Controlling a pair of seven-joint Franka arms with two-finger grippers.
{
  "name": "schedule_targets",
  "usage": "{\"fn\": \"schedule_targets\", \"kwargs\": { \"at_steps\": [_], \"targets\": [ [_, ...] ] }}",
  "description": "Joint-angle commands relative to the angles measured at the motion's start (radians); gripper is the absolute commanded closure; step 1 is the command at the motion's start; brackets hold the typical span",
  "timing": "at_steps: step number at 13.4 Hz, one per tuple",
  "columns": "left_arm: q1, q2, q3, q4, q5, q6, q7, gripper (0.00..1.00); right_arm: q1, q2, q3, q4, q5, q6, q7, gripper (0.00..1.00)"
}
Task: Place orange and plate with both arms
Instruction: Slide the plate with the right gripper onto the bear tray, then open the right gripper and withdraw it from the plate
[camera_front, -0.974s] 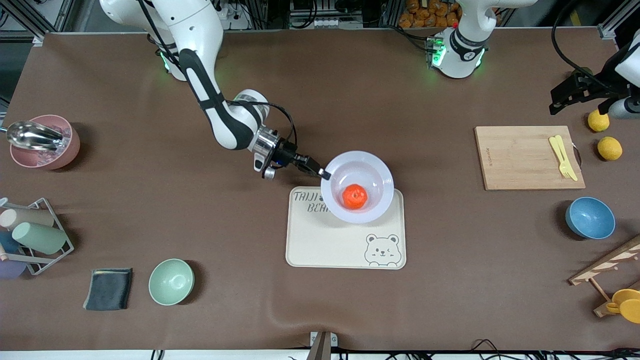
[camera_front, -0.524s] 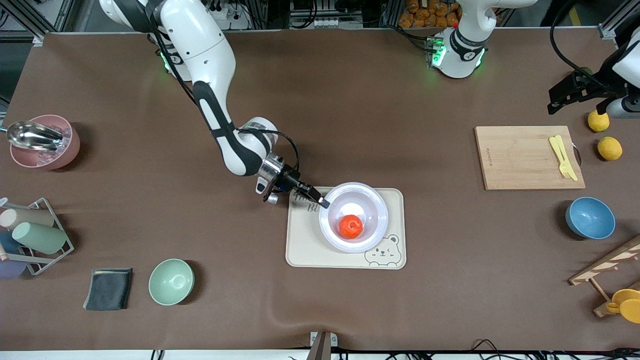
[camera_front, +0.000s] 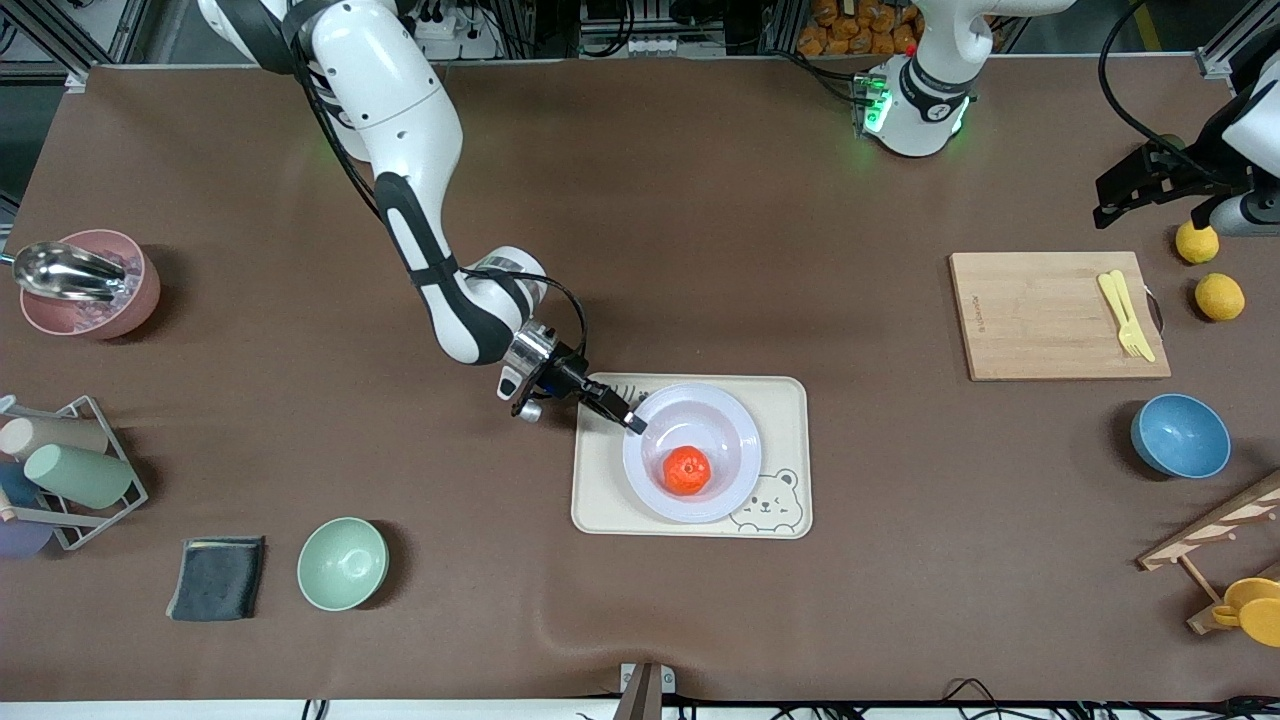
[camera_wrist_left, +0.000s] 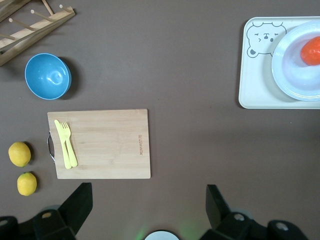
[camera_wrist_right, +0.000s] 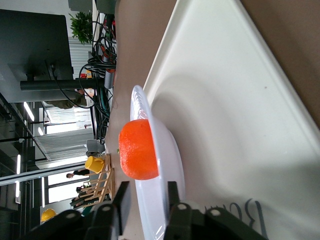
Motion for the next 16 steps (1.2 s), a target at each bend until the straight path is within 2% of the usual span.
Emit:
{"fn": "schedule_targets", "kwargs": {
  "at_steps": [1, 2, 3, 7, 11, 16],
  "targets": [
    [-0.004, -0.004, 0.004, 0.015, -0.023, -0.022, 0.007, 0.00, -0.012, 0.015, 0.012, 0.035, -0.041, 0.058, -0.006, 0.22],
    [-0.004, -0.004, 0.004, 0.015, -0.023, -0.022, 0.007, 0.00, -0.012, 0.014, 0.012, 0.041, -0.072, 0.090, 0.029, 0.22],
    [-0.002, -0.004, 0.005, 0.015, -0.023, -0.022, 0.007, 0.00, -0.012, 0.011, 0.013, 0.055, -0.148, 0.109, 0.099, 0.23],
    [-0.002, -0.004, -0.008, 0.015, -0.043, -0.024, 0.004, 0.00, -0.025, -0.011, 0.001, 0.077, -0.490, 0.120, 0.464, 0.24],
    [0.001, -0.006, -0.008, 0.015, -0.041, -0.032, 0.005, 0.00, -0.098, -0.037, -0.003, 0.074, -0.839, 0.100, 0.677, 0.24],
    [-0.001, -0.006, -0.008, 0.015, -0.041, -0.041, 0.005, 0.00, -0.216, -0.099, -0.005, 0.072, -1.205, -0.087, 0.894, 0.24]
  ]
}}
